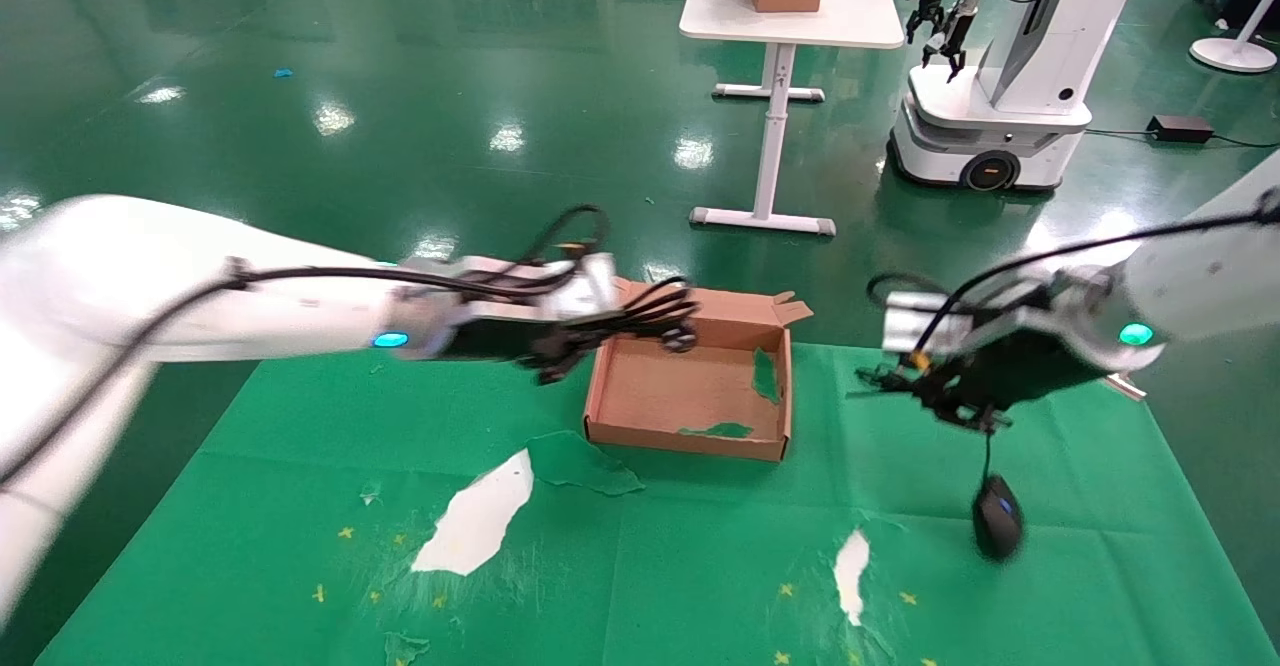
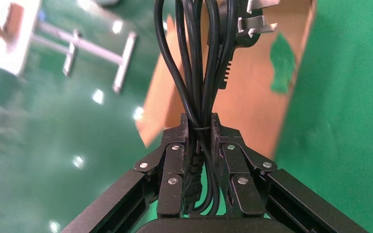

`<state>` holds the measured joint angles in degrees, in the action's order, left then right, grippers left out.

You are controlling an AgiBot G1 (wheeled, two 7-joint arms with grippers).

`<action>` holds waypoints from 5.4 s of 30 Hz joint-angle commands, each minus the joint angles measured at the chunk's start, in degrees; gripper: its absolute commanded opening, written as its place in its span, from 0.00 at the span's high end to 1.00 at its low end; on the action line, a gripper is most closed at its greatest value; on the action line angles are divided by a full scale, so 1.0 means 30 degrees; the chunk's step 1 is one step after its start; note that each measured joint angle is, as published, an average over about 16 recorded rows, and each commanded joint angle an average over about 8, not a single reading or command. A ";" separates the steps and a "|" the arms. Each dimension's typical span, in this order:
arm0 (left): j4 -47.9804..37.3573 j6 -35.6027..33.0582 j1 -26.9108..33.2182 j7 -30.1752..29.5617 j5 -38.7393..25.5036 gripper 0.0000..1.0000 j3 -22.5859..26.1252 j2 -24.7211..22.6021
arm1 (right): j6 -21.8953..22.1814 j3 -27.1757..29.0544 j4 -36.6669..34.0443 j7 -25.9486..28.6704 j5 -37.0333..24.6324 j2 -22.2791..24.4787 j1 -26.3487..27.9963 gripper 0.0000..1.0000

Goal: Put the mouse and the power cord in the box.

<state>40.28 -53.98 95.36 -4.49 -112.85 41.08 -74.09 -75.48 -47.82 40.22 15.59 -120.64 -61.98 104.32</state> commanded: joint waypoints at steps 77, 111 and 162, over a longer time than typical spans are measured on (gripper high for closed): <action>-1.1509 0.8769 0.3584 0.5585 1.0851 0.00 0.6844 0.0222 | 1.1740 -0.4035 -0.4127 -0.3341 0.6605 -0.5640 -0.2368 0.00; -1.1352 0.8767 0.3558 0.5492 1.0770 0.00 0.6886 0.0224 | 0.7423 0.0075 0.0033 -0.2983 1.1630 -0.1838 -0.5262 0.00; 0.2924 -0.3535 -0.5873 0.0670 1.8975 0.00 -0.2806 0.8366 | -0.3409 1.0587 1.1105 -0.1621 2.6266 0.8987 -1.4243 0.00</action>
<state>49.07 -64.60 77.73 -2.48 -55.91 32.65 -48.98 -85.65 -16.10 73.49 10.72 -41.91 -35.07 61.63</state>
